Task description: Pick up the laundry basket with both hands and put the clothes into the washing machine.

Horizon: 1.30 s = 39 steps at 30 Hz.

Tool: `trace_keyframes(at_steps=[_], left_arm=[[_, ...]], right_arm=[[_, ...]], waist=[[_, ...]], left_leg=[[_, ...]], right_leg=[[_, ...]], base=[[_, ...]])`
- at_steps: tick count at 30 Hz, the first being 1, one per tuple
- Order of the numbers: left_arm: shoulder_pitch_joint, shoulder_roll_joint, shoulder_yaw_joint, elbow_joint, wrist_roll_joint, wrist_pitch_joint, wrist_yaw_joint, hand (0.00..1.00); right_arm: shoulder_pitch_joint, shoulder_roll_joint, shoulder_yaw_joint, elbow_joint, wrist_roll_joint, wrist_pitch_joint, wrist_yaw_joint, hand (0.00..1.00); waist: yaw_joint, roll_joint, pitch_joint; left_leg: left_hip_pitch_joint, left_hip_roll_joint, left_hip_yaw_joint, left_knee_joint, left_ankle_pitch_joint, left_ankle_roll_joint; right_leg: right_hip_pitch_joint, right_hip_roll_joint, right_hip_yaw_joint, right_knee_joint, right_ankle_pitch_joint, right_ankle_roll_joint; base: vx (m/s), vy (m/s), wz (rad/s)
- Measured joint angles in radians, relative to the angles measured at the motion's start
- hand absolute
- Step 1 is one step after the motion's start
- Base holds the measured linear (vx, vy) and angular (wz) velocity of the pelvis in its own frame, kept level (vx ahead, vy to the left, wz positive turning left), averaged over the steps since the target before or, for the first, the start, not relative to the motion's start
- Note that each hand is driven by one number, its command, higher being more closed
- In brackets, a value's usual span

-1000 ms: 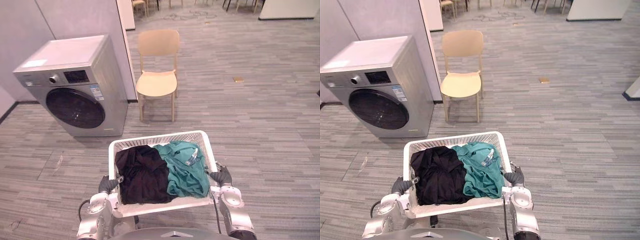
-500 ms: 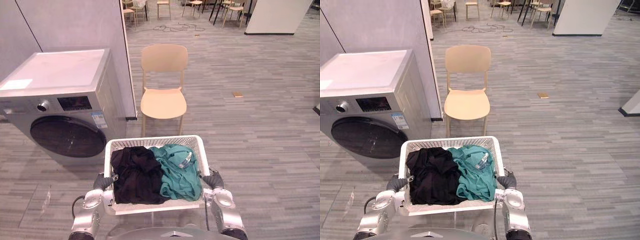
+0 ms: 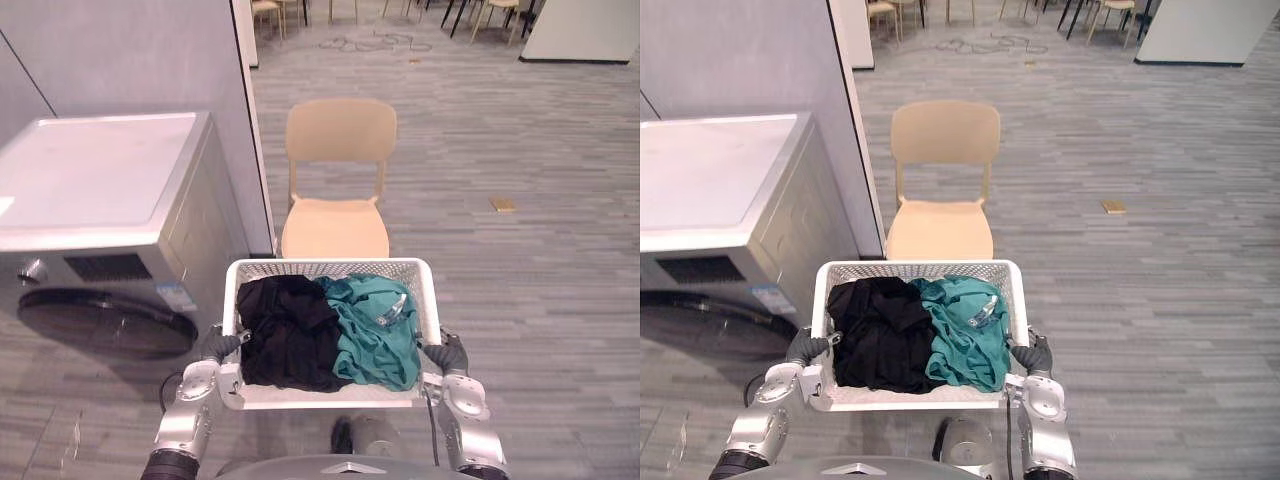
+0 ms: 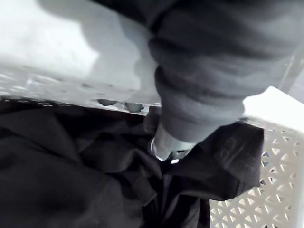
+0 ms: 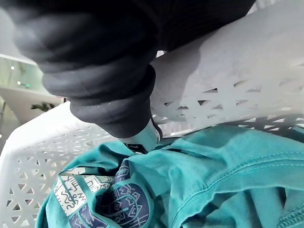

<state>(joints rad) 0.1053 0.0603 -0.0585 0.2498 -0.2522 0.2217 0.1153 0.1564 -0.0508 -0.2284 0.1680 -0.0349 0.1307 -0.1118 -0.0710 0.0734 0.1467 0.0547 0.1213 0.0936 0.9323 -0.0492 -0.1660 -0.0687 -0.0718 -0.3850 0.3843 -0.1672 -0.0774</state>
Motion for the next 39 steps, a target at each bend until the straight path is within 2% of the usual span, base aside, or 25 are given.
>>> trace_keyframes(at_steps=[1,2,4,5,7,8,10,11,12,13,15,16,17,20,22,23,24,25,26,27,28,30,33,38,39], left_arm=[[0.004,-0.01,-0.001,0.001,-0.001,0.0,-0.002,1.0],[0.006,-0.01,0.002,0.008,-0.001,0.0,-0.006,1.0],[0.008,-0.011,0.014,0.021,-0.002,0.0,-0.011,1.0],[0.008,-0.012,0.019,0.022,-0.002,0.0,-0.011,1.0],[0.008,-0.013,0.034,0.028,-0.003,-0.001,-0.011,1.0],[0.008,-0.013,0.037,0.032,-0.003,-0.001,-0.012,1.0],[0.008,-0.013,0.028,0.041,-0.003,-0.001,-0.014,1.0],[0.008,-0.013,0.019,0.044,-0.003,-0.001,-0.013,1.0],[0.012,-0.017,0.012,0.05,-0.003,-0.001,-0.012,1.0],[0.001,0.01,0.022,0.069,-0.003,-0.001,-0.004,1.0],[-0.005,0.037,0.016,0.068,-0.008,-0.001,-0.005,1.0],[-0.019,0.045,0.017,0.066,-0.009,-0.001,-0.004,1.0],[-0.022,0.046,0.017,0.066,-0.009,-0.001,-0.004,1.0],[-0.028,0.053,0.019,0.041,-0.01,-0.002,0.009,1.0],[-0.026,0.057,0.028,0.019,-0.011,-0.002,0.015,1.0],[-0.024,0.058,0.039,-0.001,-0.011,-0.002,0.017,1.0],[-0.024,0.058,0.04,-0.004,-0.012,-0.002,0.017,1.0],[-0.028,0.067,0.041,-0.014,-0.023,-0.004,0.018,1.0],[-0.028,0.076,0.042,-0.024,-0.031,-0.005,0.018,1.0],[-0.032,0.078,0.045,-0.024,-0.033,-0.006,0.018,1.0],[-0.033,0.053,0.046,-0.023,-0.036,-0.005,0.019,1.0],[-0.034,0.032,0.045,-0.023,-0.036,-0.005,0.011,1.0],[-0.039,0.003,0.044,-0.023,-0.036,-0.005,0.008,1.0],[-0.136,-0.007,0.048,0.005,-0.04,-0.007,0.014,1.0],[-0.178,0.0,0.049,0.009,-0.049,-0.008,0.019,1.0]], right_arm=[[0.0,-0.007,-0.003,0.0,0.002,-0.002,-0.001,1.0],[0.001,-0.005,-0.003,0.001,0.002,-0.001,-0.004,1.0],[0.001,-0.005,0.002,0.005,0.004,0.001,-0.005,1.0],[-0.002,-0.007,0.007,0.005,0.005,0.001,-0.006,1.0],[-0.015,-0.01,0.019,0.015,0.008,0.001,-0.004,1.0],[-0.017,-0.011,0.02,0.021,0.008,0.001,-0.003,1.0],[-0.044,-0.036,0.02,0.091,0.009,-0.001,-0.002,1.0],[-0.048,-0.04,0.02,0.103,0.009,0.0,-0.002,1.0],[-0.05,-0.055,0.02,0.114,0.008,0.0,-0.001,1.0],[-0.072,-0.028,0.024,0.159,0.007,0.002,-0.001,1.0],[-0.072,-0.008,0.019,0.161,0.007,0.001,0.001,1.0],[-0.077,-0.001,0.012,0.162,0.008,0.002,0.001,1.0],[-0.082,0.0,0.008,0.162,0.009,0.002,0.001,1.0],[-0.095,0.005,0.012,0.16,0.009,0.001,0.003,1.0],[-0.106,0.004,0.018,0.159,0.009,0.001,0.003,1.0],[-0.126,0.004,0.02,0.157,0.01,0.001,0.003,1.0],[-0.129,0.004,0.021,0.156,0.01,0.001,0.003,1.0],[-0.131,0.005,0.023,0.135,0.01,0.001,0.003,1.0],[-0.129,0.008,0.029,0.12,0.01,0.001,0.003,1.0],[-0.132,0.007,0.029,0.12,0.01,0.0,0.003,1.0],[-0.13,-0.003,0.018,0.121,0.01,0.001,0.003,1.0],[-0.133,-0.014,0.002,0.117,0.01,0.001,0.001,1.0],[-0.132,-0.02,-0.024,0.082,0.01,0.002,0.001,1.0],[-0.226,-0.067,-0.028,0.086,0.011,0.002,0.0,1.0],[-0.271,-0.082,-0.028,0.089,0.013,0.002,0.0,1.0]], waist=[[0.005,0.02,-0.001],[0.006,0.027,0.004],[0.022,0.016,0.005],[0.032,0.014,0.005],[0.072,0.003,0.003],[0.075,-0.001,0.002],[0.058,-0.001,-0.008],[0.057,0.006,-0.012],[0.068,0.028,-0.027],[0.066,-0.036,-0.036],[0.056,-0.077,-0.045],[0.054,-0.097,-0.045],[0.052,-0.095,-0.042],[0.049,-0.077,-0.02],[0.063,-0.063,-0.009],[0.06,-0.059,-0.006],[0.057,-0.058,-0.006],[0.056,-0.062,-0.004],[0.055,-0.081,0.003],[0.051,-0.09,0.011],[0.043,-0.064,0.015],[0.043,-0.039,0.014],[0.039,-0.04,0.016],[0.051,-0.041,0.049],[0.052,-0.041,0.078]], left_leg=[[-0.087,0.065,0.039,0.175,0.02,0.034],[-0.135,0.102,0.087,0.261,-0.023,0.101],[-0.186,0.105,0.156,0.198,-0.093,0.156],[-0.2,0.099,0.167,0.136,-0.113,0.157],[-0.233,0.058,0.133,-0.221,-0.154,0.143],[-0.233,0.048,0.117,-0.322,-0.151,0.131],[-0.205,0.01,0.034,-0.703,-0.024,0.085],[-0.2,0.007,0.022,-0.75,0.029,0.069],[-0.191,0.007,0.01,-0.77,0.143,0.083],[-0.185,-0.042,0.032,-0.722,0.136,0.099],[-0.176,-0.076,0.047,-0.704,0.071,0.124],[-0.165,-0.103,0.069,-0.695,0.046,0.15],[-0.154,-0.108,0.075,-0.697,0.035,0.158],[-0.066,-0.102,0.12,-0.727,-0.01,0.173],[-0.007,-0.093,0.164,-0.783,-0.013,0.173],[0.0,-0.083,0.185,-0.806,-0.012,0.163],[-0.001,-0.08,0.187,-0.808,-0.012,0.16],[-0.01,-0.072,0.203,-0.806,-0.015,0.137],[-0.017,-0.078,0.207,-0.788,-0.024,0.129],[-0.021,-0.079,0.203,-0.772,-0.036,0.118],[-0.032,-0.051,0.182,-0.758,-0.039,0.107],[-0.042,-0.015,0.178,-0.767,-0.031,0.093],[-0.048,0.007,0.153,-0.808,-0.005,0.074],[-0.103,-0.005,0.104,-0.796,0.008,0.081],[-0.131,-0.009,0.089,-0.776,0.009,0.082]], right_leg=[[0.048,0.031,0.01,-0.03,-0.016,-0.003],[0.108,0.04,0.026,-0.061,-0.032,0.002],[0.163,0.025,0.078,-0.104,-0.041,0.015],[0.172,0.018,0.102,-0.111,-0.044,0.02],[0.176,-0.026,0.175,-0.114,-0.057,0.044],[0.179,-0.036,0.189,-0.114,-0.06,0.054],[0.21,-0.059,0.222,-0.124,-0.07,0.122],[0.215,-0.059,0.236,-0.12,-0.078,0.138],[0.221,-0.052,0.274,-0.105,-0.104,0.176],[0.219,-0.109,0.317,-0.073,-0.13,0.2],[0.217,-0.151,0.327,-0.06,-0.118,0.205],[0.206,-0.182,0.353,-0.037,-0.084,0.209],[0.196,-0.186,0.364,-0.008,-0.065,0.214],[0.075,-0.193,0.42,0.269,0.021,0.233],[-0.022,-0.195,0.373,0.354,-0.024,0.204],[-0.078,-0.198,0.294,0.289,-0.052,0.179],[-0.085,-0.196,0.282,0.269,-0.053,0.177],[-0.097,-0.186,0.237,0.105,-0.011,0.154],[-0.094,-0.194,0.214,0.013,0.075,0.125],[-0.087,-0.197,0.21,-0.005,0.083,0.179],[-0.073,-0.162,0.198,-0.037,0.087,0.171],[-0.064,-0.117,0.177,-0.095,0.107,0.151],[-0.058,-0.085,0.148,-0.122,0.115,0.141],[-0.074,-0.096,0.105,-0.122,0.115,0.141],[-0.082,-0.102,0.093,-0.119,0.119,0.143]], base=[[0.41,-0.013,-0.35],[0.42,-0.011,-0.31],[0.34,0.008,-0.51],[0.35,0.055,-0.96],[0.43,0.159,-1.07],[0.46,0.217,-0.79],[0.39,0.21,-0.48],[0.37,0.259,-0.62],[0.54,0.472,-0.77],[0.43,0.375,-0.74],[0.37,0.317,-0.31],[0.32,0.31,-0.19],[0.33,0.358,-0.27],[0.16,0.217,-0.37],[0.05,0.095,-0.62],[0.02,0.03,-0.55],[0.04,-0.06,-0.44],[0.05,-0.099,-0.25],[0.07,-0.133,-0.22],[0.11,-0.207,-0.07],[0.11,-0.215,0.0],[0.13,-0.19,-0.1],[0.11,-0.108,0.08],[0.02,-0.023,0.31],[-0.1,0.021,0.3]])
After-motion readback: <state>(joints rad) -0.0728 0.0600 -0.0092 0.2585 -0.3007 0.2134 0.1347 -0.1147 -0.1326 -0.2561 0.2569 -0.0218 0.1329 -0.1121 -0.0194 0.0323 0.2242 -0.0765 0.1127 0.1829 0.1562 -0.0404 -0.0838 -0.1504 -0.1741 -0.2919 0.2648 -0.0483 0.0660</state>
